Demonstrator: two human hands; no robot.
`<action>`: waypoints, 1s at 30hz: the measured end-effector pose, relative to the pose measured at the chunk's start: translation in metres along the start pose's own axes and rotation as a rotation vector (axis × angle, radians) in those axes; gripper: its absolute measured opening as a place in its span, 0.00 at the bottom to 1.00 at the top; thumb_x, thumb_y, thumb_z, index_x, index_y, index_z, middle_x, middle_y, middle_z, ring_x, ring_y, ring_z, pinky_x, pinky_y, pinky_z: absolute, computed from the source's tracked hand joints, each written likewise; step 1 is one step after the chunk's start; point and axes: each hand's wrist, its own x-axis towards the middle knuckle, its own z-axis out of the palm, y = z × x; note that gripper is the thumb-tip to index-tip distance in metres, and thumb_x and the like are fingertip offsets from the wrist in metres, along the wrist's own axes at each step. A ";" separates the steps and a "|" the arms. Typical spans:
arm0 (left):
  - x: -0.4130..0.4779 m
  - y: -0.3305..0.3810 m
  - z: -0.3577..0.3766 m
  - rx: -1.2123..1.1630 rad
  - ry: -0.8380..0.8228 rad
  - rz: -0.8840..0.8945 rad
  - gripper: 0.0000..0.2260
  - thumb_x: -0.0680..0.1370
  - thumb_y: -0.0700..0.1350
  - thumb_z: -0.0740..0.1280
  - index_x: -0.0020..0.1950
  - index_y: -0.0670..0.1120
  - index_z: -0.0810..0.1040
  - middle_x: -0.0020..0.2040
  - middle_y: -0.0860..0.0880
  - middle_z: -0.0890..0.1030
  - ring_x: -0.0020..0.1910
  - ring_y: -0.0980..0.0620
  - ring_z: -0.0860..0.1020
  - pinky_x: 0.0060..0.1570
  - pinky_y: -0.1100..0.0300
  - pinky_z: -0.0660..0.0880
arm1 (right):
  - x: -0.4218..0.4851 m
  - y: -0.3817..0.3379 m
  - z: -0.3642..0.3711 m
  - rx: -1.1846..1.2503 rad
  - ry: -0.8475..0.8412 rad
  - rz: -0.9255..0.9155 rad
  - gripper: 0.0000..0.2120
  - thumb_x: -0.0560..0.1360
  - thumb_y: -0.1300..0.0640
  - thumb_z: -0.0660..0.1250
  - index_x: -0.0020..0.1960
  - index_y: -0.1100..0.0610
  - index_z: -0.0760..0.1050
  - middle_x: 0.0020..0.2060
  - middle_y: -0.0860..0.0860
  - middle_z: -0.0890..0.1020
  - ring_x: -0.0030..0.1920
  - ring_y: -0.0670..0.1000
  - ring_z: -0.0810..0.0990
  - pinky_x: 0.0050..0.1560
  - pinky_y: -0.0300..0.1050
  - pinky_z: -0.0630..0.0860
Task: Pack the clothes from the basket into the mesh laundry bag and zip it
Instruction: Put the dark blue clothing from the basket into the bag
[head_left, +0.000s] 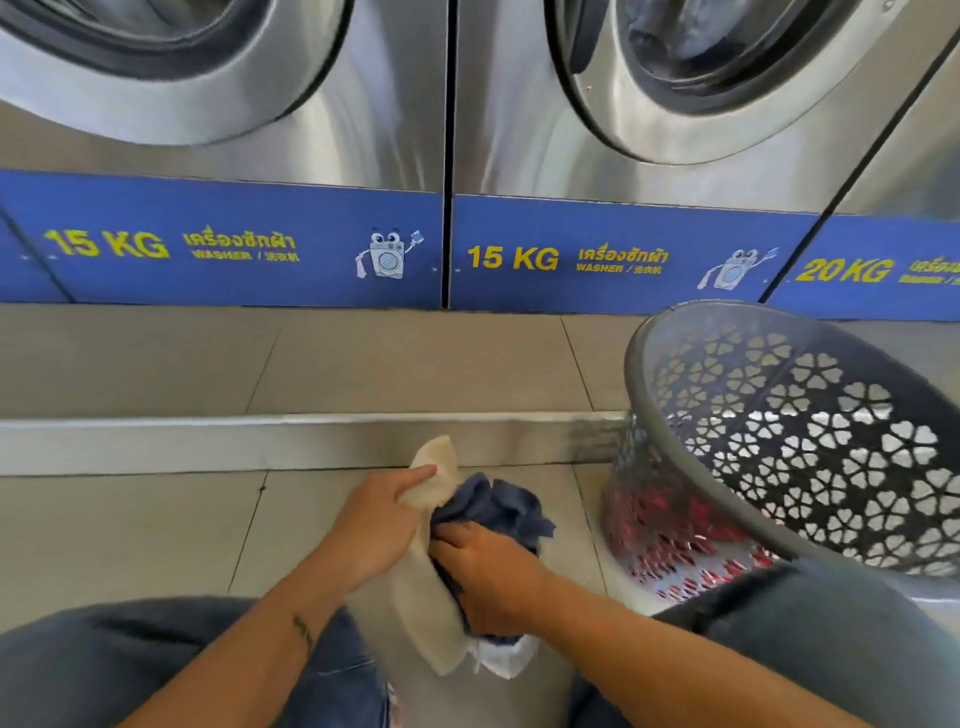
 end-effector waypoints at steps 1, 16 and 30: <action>-0.001 -0.003 -0.003 0.022 -0.006 0.007 0.25 0.77 0.36 0.60 0.70 0.56 0.74 0.70 0.49 0.74 0.64 0.48 0.75 0.61 0.58 0.73 | 0.004 -0.001 0.006 -0.001 -0.033 -0.011 0.25 0.72 0.57 0.71 0.68 0.57 0.73 0.63 0.56 0.76 0.61 0.61 0.75 0.55 0.60 0.78; 0.023 -0.002 -0.005 -0.030 -0.018 -0.019 0.26 0.74 0.39 0.61 0.71 0.56 0.73 0.72 0.47 0.73 0.61 0.44 0.78 0.61 0.51 0.75 | 0.008 0.043 -0.029 0.362 -0.036 0.593 0.46 0.63 0.38 0.72 0.77 0.39 0.56 0.72 0.54 0.61 0.75 0.60 0.62 0.71 0.60 0.68; 0.018 0.004 -0.014 -0.062 -0.016 0.033 0.26 0.76 0.34 0.60 0.70 0.57 0.75 0.72 0.51 0.72 0.60 0.46 0.77 0.42 0.65 0.71 | 0.015 0.009 0.014 0.240 0.000 0.070 0.20 0.79 0.56 0.60 0.69 0.54 0.73 0.66 0.53 0.78 0.65 0.55 0.73 0.69 0.52 0.71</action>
